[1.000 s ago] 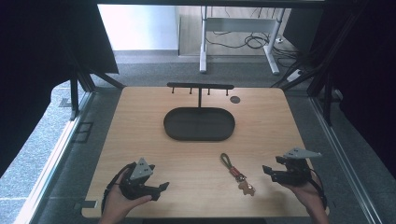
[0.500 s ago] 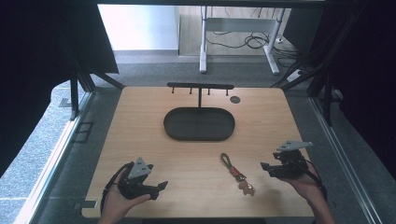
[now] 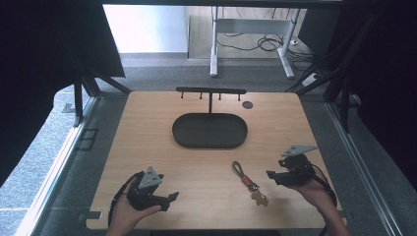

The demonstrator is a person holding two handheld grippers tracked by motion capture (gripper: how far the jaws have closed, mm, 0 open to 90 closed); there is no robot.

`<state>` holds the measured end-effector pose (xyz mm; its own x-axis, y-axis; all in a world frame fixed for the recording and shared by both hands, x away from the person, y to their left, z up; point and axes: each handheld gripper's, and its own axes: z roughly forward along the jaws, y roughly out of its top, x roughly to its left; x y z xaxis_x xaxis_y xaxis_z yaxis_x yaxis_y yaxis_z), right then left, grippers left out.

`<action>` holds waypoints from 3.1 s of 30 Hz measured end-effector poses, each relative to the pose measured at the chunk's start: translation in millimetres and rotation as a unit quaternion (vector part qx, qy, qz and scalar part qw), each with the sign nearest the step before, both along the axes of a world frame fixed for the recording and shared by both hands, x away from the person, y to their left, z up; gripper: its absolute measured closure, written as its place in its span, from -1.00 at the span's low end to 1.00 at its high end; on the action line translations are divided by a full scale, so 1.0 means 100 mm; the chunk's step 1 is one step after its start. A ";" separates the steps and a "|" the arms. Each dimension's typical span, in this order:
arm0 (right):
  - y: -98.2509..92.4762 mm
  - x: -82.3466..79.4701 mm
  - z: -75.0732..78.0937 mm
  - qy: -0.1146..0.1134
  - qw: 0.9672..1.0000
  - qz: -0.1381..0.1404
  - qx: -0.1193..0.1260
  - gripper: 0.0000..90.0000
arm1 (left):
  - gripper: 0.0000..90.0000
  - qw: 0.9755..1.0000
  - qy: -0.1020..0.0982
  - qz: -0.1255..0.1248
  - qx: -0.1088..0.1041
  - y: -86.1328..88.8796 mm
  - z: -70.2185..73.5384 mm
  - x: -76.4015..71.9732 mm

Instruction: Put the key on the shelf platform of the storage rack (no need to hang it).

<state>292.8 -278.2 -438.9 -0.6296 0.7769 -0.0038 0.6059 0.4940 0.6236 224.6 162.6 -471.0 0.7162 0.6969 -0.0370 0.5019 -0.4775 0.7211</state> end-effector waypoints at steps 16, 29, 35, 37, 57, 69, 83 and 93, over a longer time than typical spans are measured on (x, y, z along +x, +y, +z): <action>0.26 0.07 -0.05 0.015 0.999 0.031 -0.018 -0.09 | -0.52 1.000 0.001 -0.005 0.001 -0.01 -0.01 0.00; 0.45 0.13 -0.18 0.035 0.998 0.049 -0.029 -0.02 | -0.52 1.000 -0.003 -0.003 -0.002 0.02 0.01 -0.02; 0.55 0.16 -0.25 0.045 0.996 0.062 -0.037 -0.01 | -0.52 1.000 -0.003 -0.005 -0.001 0.03 0.01 -0.01; 0.58 0.16 -0.28 0.049 0.996 0.065 -0.040 0.00 | -0.52 1.000 -0.002 -0.005 -0.001 0.03 0.00 -0.01; 0.80 0.19 -0.47 0.078 0.992 0.078 -0.069 0.06 | -0.52 1.000 -0.004 -0.007 -0.001 0.05 0.02 -0.02; 0.79 0.18 -0.61 0.099 0.988 0.069 -0.094 0.23 | -0.52 1.000 -0.001 -0.012 0.004 0.03 0.00 -0.01; 0.79 0.24 -0.65 0.119 0.985 0.066 -0.103 0.46 | -0.52 1.000 -0.001 -0.012 0.004 0.03 0.00 -0.01; 0.79 0.31 -0.61 0.140 0.982 0.075 -0.106 0.50 | -0.52 1.000 -0.003 -0.009 0.001 0.05 0.01 -0.01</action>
<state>323.4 -199.5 -500.2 -0.7363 0.6758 0.0339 0.6491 0.6913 0.3175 223.2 167.2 -470.3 0.7285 0.6844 -0.0308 0.4892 -0.4883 0.7227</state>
